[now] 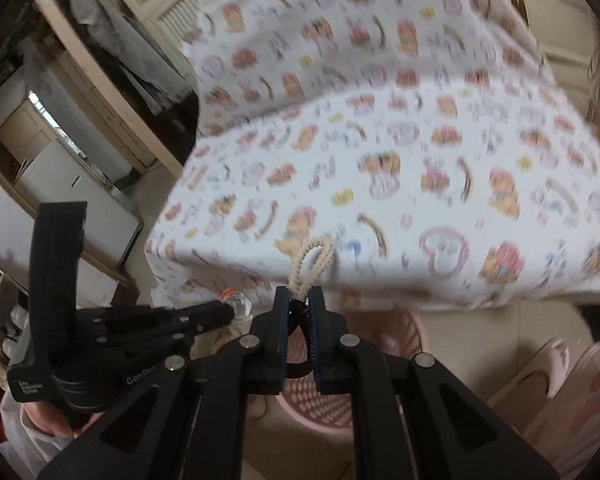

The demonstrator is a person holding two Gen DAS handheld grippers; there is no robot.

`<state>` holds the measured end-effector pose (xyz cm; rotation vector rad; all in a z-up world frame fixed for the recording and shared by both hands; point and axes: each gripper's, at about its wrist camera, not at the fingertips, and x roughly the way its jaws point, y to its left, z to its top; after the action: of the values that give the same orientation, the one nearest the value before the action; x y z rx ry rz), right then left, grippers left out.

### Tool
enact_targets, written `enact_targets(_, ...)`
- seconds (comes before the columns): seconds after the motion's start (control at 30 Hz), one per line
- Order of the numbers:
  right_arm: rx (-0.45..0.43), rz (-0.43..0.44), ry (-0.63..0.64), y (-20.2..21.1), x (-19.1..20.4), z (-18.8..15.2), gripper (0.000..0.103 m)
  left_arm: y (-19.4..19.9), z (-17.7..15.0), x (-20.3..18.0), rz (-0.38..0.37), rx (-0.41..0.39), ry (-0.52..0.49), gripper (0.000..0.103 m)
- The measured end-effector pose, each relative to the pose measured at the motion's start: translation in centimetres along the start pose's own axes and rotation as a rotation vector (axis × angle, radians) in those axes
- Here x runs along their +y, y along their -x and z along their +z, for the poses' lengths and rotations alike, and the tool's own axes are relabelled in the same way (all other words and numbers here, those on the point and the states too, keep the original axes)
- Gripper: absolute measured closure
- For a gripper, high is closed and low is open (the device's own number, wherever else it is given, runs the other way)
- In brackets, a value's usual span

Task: Collect trash
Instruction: 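Carry the cap and twine loop over the pink wastebasket with both grippers, then open both grippers to drop the cap and twine loop into the basket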

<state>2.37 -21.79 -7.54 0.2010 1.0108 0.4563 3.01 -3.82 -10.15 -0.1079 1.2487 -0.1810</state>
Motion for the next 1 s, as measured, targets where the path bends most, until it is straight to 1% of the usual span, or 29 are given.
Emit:
enact_targets(0.1, 0.048, -0.016, 0.011, -1.3, -0.1, -0.6, 0.094, -0.7, -0.1, 0.1, 0.012, 0.019, -0.013, 0.099)
enact_targets(0.23, 0.09, -0.053, 0.017, -2.9, -0.3, -1.4, 0.093, -1.8, -0.3, 0.2, -0.015, 0.05, -0.019, 0.099)
enact_targets(0.3, 0.105, -0.071, 0.006, -3.7, -0.8, -1.6, 0.093, -2.3, -0.3, 0.1, 0.011, 0.059, -0.026, 0.099)
enact_targets(0.43, 0.118, -0.115, -0.011, -4.8, -1.6, -1.7, 0.093, -3.4, -0.3, 0.5, 0.012, 0.093, -0.009, 0.099)
enact_targets(0.53, 0.136, -0.123, -0.033, -5.2, -2.3, -1.9, 0.093, -4.0, -0.5, 0.7, 0.021, 0.114, -0.013, 0.099)
enact_targets(0.7, 0.156, -0.152, -0.021, -5.8, -2.5, -2.5, 0.093, -4.7, -1.0, 0.8, 0.016, 0.141, -0.006, 0.099)
enact_targets(0.73, 0.162, -0.158, -0.022, -6.0, -2.6, -2.6, 0.09, -4.9, -1.1, 0.8, 0.022, 0.147, -0.005, 0.097)
enact_targets(0.8, 0.174, -0.183, -0.027, -6.3, -2.9, -2.8, 0.084, -5.1, -1.1, 1.0, 0.028, 0.156, 0.002, 0.081)
enact_targets(0.83, 0.172, -0.199, -0.028, -6.3, -3.0, -2.8, 0.08, -4.9, -1.1, 1.1, 0.028, 0.15, 0.006, 0.078)
enact_targets(0.9, 0.165, -0.203, -0.03, -6.2, -3.1, -2.7, 0.078, -4.5, -1.0, 1.1, 0.038, 0.132, 0.006, 0.067)
enact_targets(1.0, 0.156, -0.203, -0.053, -5.9, -3.5, -2.5, 0.073, -3.9, -0.8, 1.0, 0.049, 0.115, 0.003, 0.064)
